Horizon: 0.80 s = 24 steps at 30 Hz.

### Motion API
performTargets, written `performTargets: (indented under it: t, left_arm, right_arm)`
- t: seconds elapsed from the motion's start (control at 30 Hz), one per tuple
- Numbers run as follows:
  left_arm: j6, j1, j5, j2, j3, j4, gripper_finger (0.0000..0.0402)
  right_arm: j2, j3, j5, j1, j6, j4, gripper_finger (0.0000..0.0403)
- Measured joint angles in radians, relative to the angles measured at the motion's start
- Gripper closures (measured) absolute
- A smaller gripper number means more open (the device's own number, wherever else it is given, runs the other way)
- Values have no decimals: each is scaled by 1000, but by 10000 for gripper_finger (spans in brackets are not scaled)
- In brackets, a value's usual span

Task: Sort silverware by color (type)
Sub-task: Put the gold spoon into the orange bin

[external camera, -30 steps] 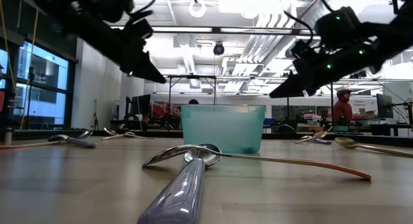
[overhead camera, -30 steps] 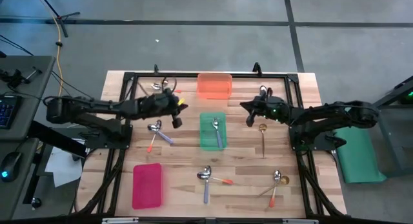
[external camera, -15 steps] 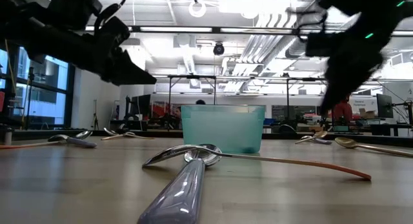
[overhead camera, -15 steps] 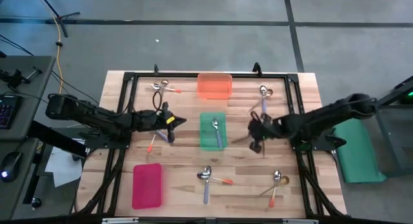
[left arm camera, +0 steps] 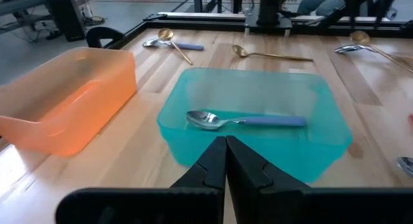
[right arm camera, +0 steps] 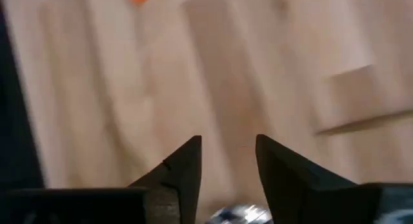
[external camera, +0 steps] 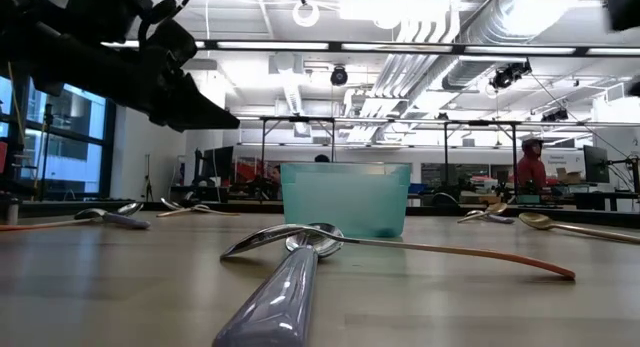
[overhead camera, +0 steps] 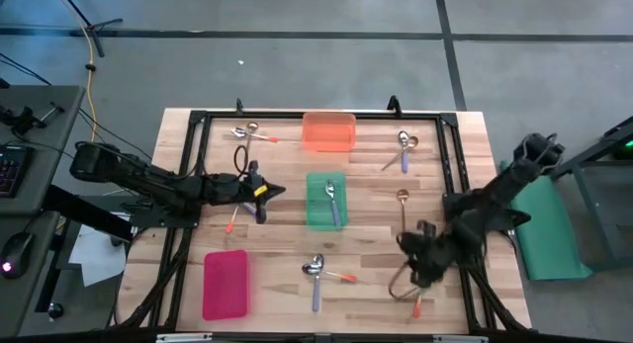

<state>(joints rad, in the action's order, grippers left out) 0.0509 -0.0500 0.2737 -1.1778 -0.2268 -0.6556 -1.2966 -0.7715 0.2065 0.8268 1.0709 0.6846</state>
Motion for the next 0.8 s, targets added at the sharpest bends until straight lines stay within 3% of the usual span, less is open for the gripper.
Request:
performTargets:
  t: [0.2, 0.47, 0.8]
  left_arm:
    - [0, -19, 2, 0, 0, 0, 401]
    - [0, -40, 5, 0, 0, 4, 401]
    - [-9, -56, 10, 0, 0, 17, 401]
  right_arm:
    - [-183, -126, -8, 116, 28, 40, 265]
    - [-429, -265, -118, 113, -63, 123, 265]
    - [-503, -294, -213, 63, -160, 147, 265]
